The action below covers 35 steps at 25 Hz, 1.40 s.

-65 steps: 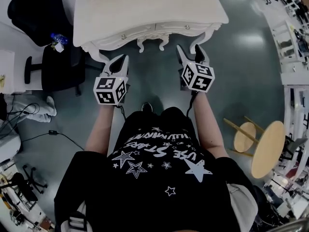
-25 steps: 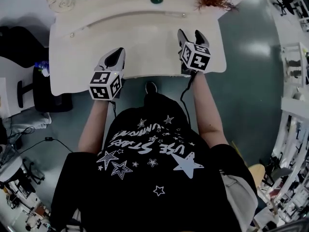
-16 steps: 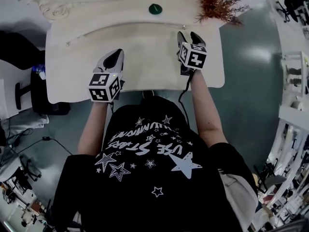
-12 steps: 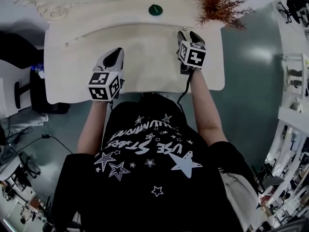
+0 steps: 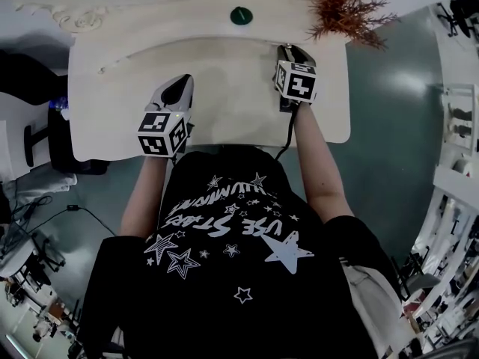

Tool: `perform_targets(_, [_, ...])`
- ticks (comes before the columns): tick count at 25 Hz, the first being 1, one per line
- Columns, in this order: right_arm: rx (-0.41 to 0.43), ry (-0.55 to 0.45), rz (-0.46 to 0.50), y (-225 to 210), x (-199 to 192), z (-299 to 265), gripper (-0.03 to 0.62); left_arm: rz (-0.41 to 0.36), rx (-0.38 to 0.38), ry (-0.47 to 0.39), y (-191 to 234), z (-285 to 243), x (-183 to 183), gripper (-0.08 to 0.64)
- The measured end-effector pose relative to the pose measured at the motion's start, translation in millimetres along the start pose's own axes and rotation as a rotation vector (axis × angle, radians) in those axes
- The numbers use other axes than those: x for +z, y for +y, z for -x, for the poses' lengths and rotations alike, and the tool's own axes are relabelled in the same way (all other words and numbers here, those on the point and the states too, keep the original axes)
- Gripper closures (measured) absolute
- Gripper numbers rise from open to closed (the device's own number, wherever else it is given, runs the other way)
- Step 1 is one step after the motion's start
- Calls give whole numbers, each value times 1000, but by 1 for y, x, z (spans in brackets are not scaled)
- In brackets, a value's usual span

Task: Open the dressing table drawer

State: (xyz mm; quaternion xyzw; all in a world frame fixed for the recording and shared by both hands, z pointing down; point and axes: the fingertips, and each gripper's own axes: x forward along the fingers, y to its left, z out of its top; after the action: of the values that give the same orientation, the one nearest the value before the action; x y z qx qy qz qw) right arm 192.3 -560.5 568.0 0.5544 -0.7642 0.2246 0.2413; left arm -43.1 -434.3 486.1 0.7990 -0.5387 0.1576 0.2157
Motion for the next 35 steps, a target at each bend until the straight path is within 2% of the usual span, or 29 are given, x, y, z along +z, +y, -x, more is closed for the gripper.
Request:
perform_targets(2, [-14, -2, 5, -2, 0, 0, 468, -5, -2, -7, -1, 3, 0, 560])
perform_targets(7, [-25, -1, 17, -1, 0, 0, 469, -13, 20, 3, 4, 11, -4, 560])
perform_targets(22, [-47, 21, 6, 3, -23, 31, 471, -45, -24, 3, -11, 32, -9, 560])
perform_targets(35, [-57, 31, -2, 8, -35, 46, 471, -47, -33, -4, -13, 40, -12, 560])
